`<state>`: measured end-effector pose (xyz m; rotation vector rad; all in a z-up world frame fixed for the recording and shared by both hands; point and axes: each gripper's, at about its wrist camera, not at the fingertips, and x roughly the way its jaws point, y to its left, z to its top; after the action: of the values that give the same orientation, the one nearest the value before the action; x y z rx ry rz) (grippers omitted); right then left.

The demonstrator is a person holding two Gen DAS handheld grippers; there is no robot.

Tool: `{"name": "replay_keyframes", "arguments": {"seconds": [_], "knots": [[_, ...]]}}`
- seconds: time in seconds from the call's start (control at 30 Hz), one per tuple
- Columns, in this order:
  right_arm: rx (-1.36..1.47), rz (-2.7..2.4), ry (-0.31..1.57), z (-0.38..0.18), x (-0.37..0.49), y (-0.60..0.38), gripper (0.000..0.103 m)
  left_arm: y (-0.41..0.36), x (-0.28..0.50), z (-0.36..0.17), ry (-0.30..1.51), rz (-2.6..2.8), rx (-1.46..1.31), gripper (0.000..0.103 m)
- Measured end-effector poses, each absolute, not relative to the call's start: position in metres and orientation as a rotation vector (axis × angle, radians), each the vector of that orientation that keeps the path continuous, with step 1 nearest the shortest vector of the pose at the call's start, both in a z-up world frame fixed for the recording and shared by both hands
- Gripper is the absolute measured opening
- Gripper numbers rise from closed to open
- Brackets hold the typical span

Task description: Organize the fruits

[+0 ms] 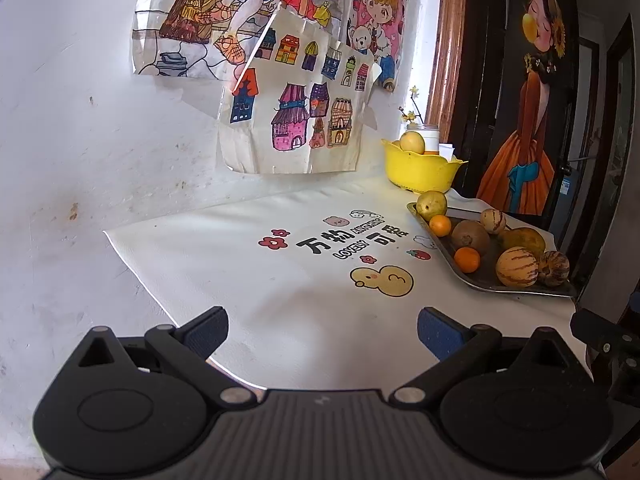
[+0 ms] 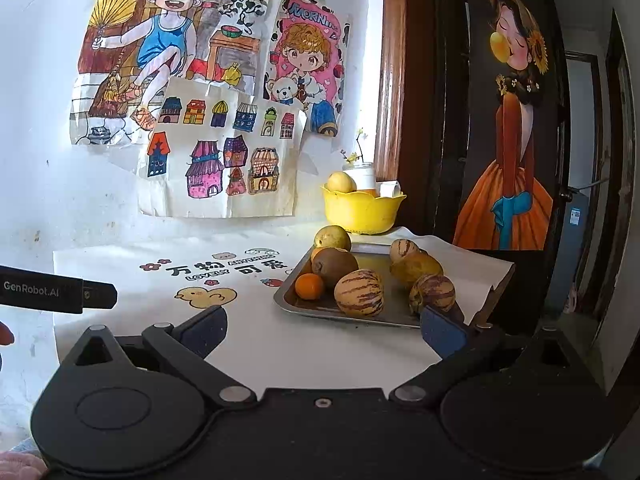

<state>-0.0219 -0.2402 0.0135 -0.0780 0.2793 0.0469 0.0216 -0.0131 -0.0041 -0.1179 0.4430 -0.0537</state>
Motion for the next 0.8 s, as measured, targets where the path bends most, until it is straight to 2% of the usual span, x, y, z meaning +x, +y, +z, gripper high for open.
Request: {"name": "replay_keyframes", "arguments": {"seconds": [0.8], "knots": [[-0.085,0.05,0.293,0.0095,-0.0206,-0.2402,0.102,-0.0116,0.0221,-0.0059,0.452,-0.043,-0.114,0.103]]}}
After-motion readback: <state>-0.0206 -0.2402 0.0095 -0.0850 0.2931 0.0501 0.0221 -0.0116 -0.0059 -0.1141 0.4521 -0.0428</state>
